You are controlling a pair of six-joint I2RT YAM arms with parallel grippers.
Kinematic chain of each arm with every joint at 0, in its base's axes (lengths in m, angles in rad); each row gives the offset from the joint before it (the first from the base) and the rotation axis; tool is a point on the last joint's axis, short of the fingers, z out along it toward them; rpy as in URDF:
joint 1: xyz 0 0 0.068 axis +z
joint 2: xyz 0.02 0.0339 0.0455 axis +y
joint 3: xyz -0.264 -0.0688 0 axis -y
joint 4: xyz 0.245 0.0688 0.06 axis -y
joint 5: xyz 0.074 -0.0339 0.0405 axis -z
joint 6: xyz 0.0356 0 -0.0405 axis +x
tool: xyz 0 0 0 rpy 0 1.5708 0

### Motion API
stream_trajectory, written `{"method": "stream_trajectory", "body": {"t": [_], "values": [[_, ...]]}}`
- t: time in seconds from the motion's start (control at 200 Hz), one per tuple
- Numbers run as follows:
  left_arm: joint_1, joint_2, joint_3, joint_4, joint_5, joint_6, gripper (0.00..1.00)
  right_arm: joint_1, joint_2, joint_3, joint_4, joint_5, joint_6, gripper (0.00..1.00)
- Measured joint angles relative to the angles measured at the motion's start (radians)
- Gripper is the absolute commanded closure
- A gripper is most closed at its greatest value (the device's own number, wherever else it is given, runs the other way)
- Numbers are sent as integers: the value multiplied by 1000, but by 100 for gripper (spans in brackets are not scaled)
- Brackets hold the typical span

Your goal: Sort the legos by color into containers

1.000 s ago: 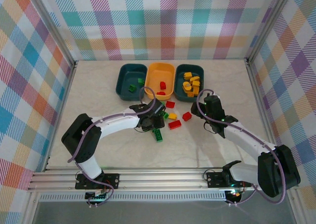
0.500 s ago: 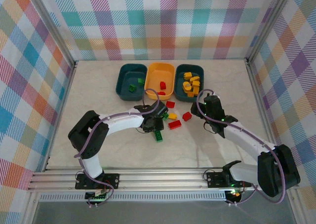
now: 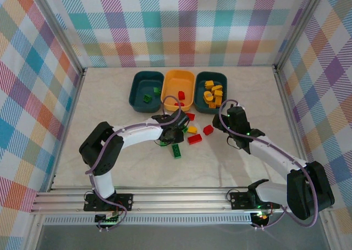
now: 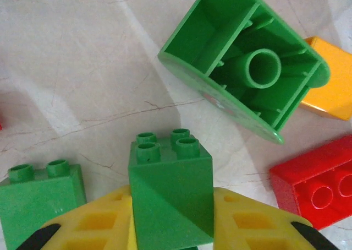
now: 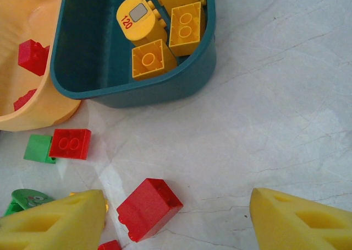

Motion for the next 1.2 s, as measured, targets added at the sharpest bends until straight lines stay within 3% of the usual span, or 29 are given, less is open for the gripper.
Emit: {"method": "stream_trajectory", "body": {"t": [0.22, 0.465, 0.615, 0.86, 0.925, 1.02, 1.135, 1.2], "values": [[53, -55, 28, -35, -9, 62, 72, 0, 0, 0, 0, 0, 0, 30], [409, -130, 175, -42, -6, 134, 70, 0, 0, 0, 0, -10, 1, 30], [539, 27, 370, -44, 30, 144, 71, 0, 0, 0, 0, -15, 1, 30], [563, 386, 689, -133, 99, 167, 71, 0, 0, 0, 0, -15, 1, 30], [563, 427, 730, -152, 111, 171, 65, 0, 0, 0, 0, -16, 1, 30], [563, 430, 765, -177, 141, 187, 42, 0, 0, 0, 0, -16, 1, 30], [563, 417, 763, -186, 169, 191, 30, 0, 0, 0, 0, -22, 1, 30], [563, 381, 724, -179, 187, 195, 29, 0, 0, 0, 0, -23, 1, 30]]}}
